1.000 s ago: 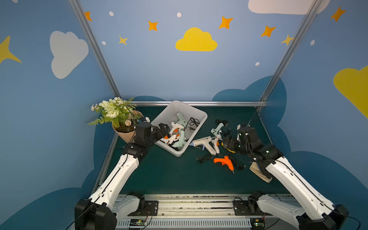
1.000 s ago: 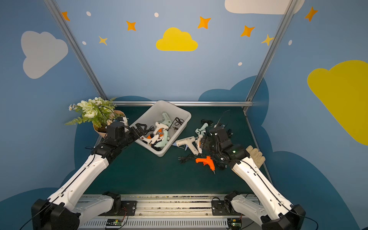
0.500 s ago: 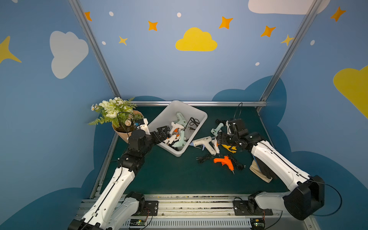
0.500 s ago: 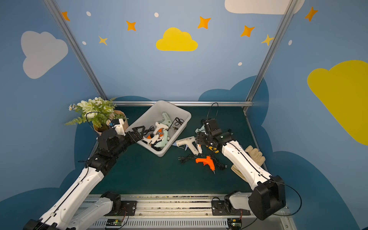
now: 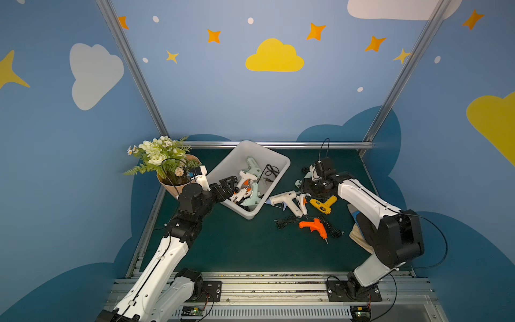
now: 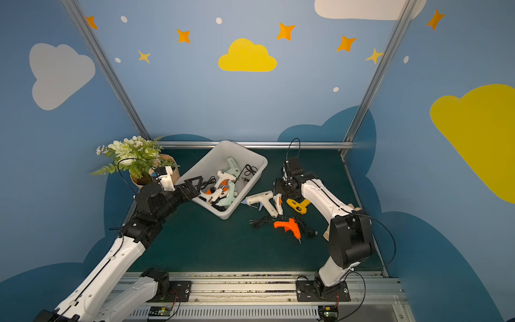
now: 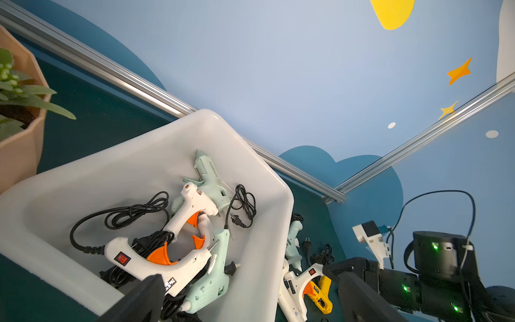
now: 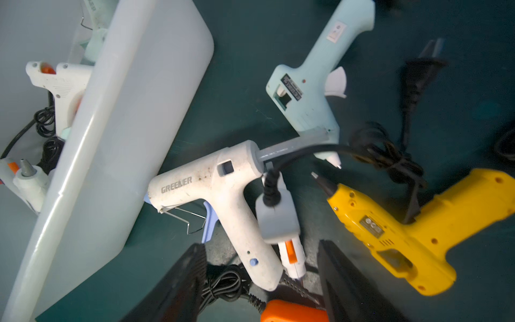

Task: Put the hot melt glue gun into the storage box
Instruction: Pick up the hot melt adhesive gun from the center of the board.

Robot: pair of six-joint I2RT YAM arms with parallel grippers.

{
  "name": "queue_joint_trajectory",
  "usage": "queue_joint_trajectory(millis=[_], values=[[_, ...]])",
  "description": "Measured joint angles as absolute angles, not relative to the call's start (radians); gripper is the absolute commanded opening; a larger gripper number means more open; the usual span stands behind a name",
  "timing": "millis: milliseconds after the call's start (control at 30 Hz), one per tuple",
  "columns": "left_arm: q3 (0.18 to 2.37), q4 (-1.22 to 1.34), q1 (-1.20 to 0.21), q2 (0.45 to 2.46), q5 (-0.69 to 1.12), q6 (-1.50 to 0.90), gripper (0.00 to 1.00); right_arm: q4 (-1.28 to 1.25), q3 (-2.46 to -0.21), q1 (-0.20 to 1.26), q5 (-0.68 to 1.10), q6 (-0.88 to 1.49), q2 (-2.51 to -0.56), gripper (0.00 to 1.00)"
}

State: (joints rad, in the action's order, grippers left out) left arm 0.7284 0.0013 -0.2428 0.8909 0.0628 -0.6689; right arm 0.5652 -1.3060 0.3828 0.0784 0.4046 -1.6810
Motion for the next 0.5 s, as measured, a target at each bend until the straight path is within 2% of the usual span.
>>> queue_joint_trajectory(millis=[300,367,500], values=[[0.728,0.001,-0.243,0.897,0.071,-0.658,1.00,0.581,-1.392,0.380,0.099,0.376,-1.834,0.54],[0.728,0.001,-0.243,0.897,0.072,-0.656,1.00,0.587,-1.392,0.380,0.098,0.374,-1.844,0.49],[0.728,0.002,-0.243,0.905,0.073,-0.653,1.00,0.594,-1.392,0.380,0.097,0.367,-1.851,0.33]])
